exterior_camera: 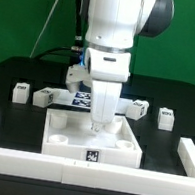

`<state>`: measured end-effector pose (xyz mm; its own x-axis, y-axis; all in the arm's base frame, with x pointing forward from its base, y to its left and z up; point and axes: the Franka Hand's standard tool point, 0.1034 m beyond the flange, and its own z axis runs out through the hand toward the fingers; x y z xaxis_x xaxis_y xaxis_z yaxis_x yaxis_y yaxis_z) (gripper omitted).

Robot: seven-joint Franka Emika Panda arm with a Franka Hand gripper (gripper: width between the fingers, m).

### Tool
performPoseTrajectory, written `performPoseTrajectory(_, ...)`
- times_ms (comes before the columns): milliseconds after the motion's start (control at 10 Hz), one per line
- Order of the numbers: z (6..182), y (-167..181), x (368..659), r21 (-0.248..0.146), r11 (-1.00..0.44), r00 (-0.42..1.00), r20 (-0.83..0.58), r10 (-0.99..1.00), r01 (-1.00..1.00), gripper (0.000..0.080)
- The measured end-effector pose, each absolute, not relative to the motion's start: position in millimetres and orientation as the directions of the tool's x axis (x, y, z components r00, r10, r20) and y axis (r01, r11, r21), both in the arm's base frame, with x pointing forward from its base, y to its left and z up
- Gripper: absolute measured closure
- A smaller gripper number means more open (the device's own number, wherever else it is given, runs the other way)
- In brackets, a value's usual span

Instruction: Assemble one leg

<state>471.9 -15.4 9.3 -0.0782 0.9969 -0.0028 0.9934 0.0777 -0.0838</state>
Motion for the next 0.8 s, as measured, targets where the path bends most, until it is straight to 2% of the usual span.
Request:
performPoseTrajectory(100, 7.4, -14.5, 470.6, -0.087, 0.076, -0.076, -0.002, 0.997, 0.993, 0.0150)
performPoseTrajectory(200, 6.9, -13.5, 470.8, -0.084, 0.076, -0.076, -0.001, 0.997, 0.994, 0.0273)
performPoseTrajectory(300, 7.0, -13.9, 470.9, -0.084, 0.075, -0.075, -0.001, 0.997, 0.994, 0.0273)
performPoseTrajectory(500, 6.9, -14.2, 470.8, -0.084, 0.074, -0.075, -0.001, 0.997, 0.994, 0.0546)
performPoseTrajectory(600, 6.9, -14.2, 470.8, -0.084, 0.074, -0.075, -0.001, 0.997, 0.994, 0.0721)
performPoseTrajectory(800, 8.4, -14.3, 473.4, -0.074, 0.074, -0.074, -0.002, 0.997, 0.995, 0.0736)
